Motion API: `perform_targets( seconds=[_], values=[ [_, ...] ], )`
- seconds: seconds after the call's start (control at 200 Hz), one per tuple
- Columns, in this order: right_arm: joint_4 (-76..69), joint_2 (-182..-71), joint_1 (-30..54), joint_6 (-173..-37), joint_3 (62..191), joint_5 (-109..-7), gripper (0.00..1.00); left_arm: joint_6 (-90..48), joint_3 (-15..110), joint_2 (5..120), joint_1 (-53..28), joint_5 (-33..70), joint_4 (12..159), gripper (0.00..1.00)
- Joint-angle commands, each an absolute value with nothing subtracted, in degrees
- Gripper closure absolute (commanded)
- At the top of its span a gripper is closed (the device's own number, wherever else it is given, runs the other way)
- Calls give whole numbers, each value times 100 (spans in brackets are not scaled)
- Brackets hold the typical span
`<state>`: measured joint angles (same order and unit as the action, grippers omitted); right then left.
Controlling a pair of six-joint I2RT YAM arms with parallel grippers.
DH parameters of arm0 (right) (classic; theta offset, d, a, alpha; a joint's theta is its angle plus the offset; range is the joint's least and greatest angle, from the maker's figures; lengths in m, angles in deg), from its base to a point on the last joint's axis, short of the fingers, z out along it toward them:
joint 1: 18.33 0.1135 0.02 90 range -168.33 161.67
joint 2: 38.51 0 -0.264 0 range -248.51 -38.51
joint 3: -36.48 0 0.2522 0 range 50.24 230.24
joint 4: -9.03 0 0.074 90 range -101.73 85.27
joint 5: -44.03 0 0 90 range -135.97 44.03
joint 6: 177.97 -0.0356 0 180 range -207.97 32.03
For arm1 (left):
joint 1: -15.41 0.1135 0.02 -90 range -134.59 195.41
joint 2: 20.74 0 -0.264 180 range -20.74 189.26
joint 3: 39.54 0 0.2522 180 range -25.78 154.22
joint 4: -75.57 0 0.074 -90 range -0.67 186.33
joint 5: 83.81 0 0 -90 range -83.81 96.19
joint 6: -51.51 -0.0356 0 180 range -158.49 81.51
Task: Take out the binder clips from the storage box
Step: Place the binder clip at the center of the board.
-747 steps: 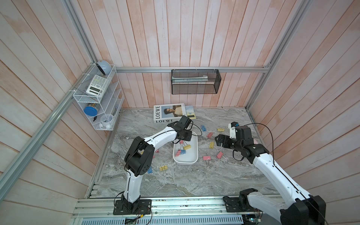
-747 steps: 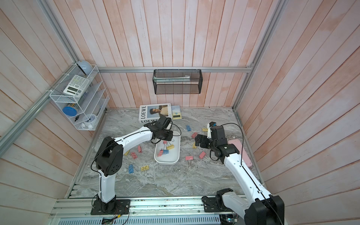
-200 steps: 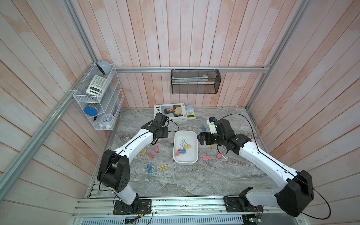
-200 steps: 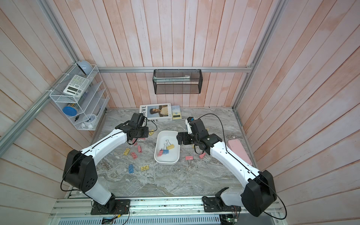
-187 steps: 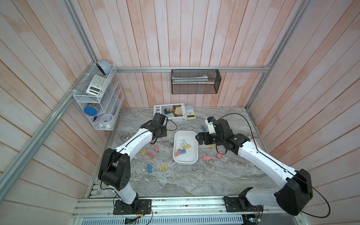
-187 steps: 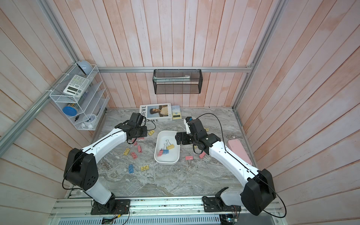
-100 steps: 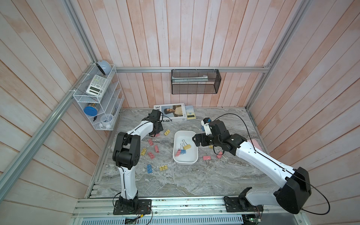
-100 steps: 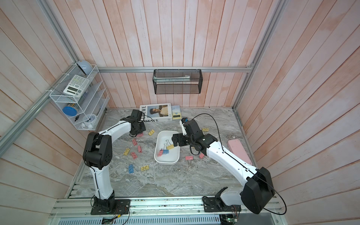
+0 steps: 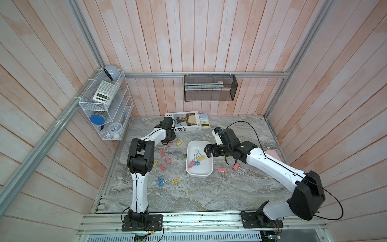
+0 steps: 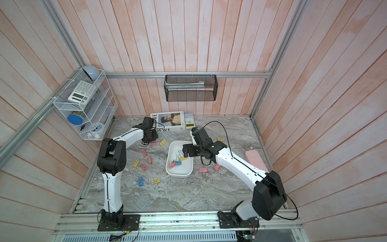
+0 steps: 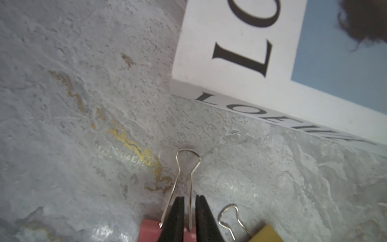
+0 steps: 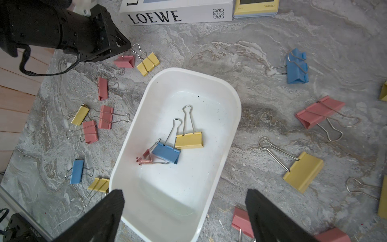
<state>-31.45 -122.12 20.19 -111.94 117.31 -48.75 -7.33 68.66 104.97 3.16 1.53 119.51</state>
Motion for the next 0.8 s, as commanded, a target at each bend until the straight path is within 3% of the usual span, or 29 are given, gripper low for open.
perform_targets(
  seconds=[0.0, 0.125, 0.26, 0.35, 0.375, 0.425, 0.795],
  values=[
    [-3086, -12381, 1994, -11115, 11867, -5081, 2, -665, 6741, 10461, 380, 314, 11719, 63],
    [-3067, -12684, 2057, -10890, 11998, -5440, 2, -591, 6494, 10141, 375, 381, 11651, 49],
    [-3086, -12944, 2253, -10335, 12094, -5525, 12, -507, 6130, 9549, 380, 410, 11618, 32],
    [-3131, -13153, 2379, -9975, 12151, -5599, 21, -492, 5947, 9144, 381, 526, 11669, 16],
    [-3133, -13219, 2425, -9907, 12161, -5602, 22, -484, 5899, 9024, 379, 544, 11691, 6],
    [-3135, -13344, 2497, -9767, 12185, -5590, 26, -487, 5805, 8789, 374, 569, 11755, 0],
    [-3127, -14199, 2919, -8964, 12267, -5461, 49, -422, 5099, 7378, 377, 784, 11940, 0]
  ],
)
